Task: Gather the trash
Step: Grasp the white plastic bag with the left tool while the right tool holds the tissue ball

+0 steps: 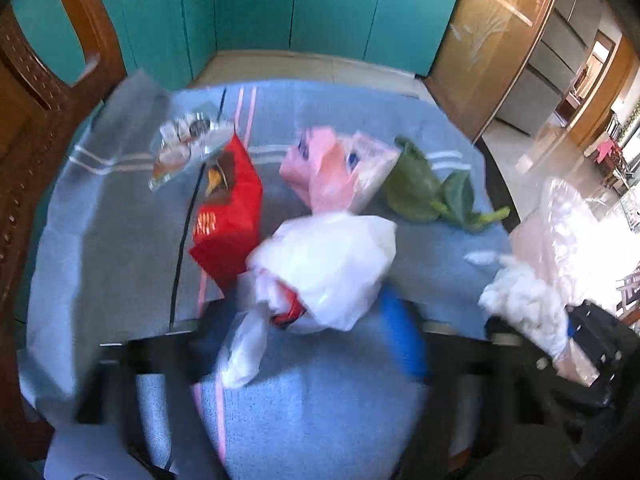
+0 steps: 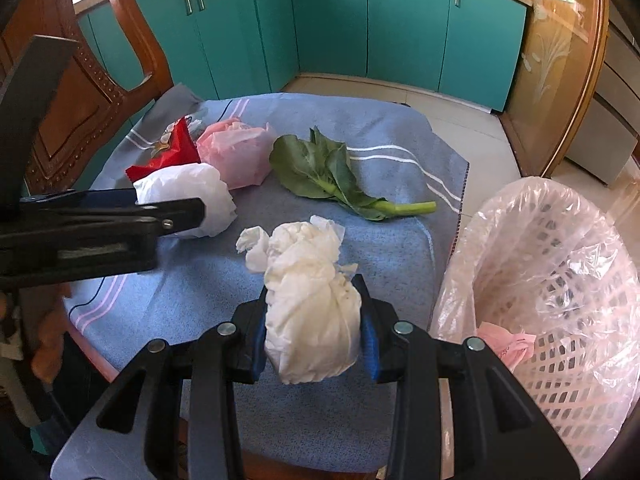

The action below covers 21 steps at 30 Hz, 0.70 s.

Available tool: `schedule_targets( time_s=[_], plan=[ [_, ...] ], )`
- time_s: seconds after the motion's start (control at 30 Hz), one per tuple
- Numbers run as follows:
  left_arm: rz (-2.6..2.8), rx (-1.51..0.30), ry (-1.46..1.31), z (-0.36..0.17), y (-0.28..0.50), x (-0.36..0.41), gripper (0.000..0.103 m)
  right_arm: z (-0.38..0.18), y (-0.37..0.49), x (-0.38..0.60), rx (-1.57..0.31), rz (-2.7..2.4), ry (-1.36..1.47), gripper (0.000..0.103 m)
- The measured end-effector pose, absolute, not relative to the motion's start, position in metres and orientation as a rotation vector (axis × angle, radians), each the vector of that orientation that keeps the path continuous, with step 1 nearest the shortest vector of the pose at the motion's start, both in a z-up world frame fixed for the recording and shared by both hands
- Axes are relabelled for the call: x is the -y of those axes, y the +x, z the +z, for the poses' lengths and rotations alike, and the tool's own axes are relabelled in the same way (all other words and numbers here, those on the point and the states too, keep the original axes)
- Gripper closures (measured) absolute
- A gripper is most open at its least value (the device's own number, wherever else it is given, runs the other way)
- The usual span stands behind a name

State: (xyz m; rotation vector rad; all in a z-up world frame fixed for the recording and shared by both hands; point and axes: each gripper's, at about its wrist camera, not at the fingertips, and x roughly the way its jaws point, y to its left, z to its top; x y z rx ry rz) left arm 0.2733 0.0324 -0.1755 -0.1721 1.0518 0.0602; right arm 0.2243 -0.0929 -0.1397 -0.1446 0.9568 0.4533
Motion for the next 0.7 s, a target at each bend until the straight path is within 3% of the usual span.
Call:
schedule_targets(
  time_s=[0.07,0.17,0.7],
  plan=[
    [0.052,-1.057,-0.200,-0.180,0.268,-0.039,0.069,-0.141,0.224,0.093,-0.960,0.450,-0.148,0.066],
    [0.066,-1.033,-0.209,-0.178,0.254,-0.052,0.076,-0.142,0.225,0.093,-0.966,0.446,-0.147,0.066],
    [0.188,-0.943,-0.091,-0.149,0.173,-0.074,0.077,-0.151,0.219,0.062,-0.962,0.498,-0.207,0.066]
  ],
)
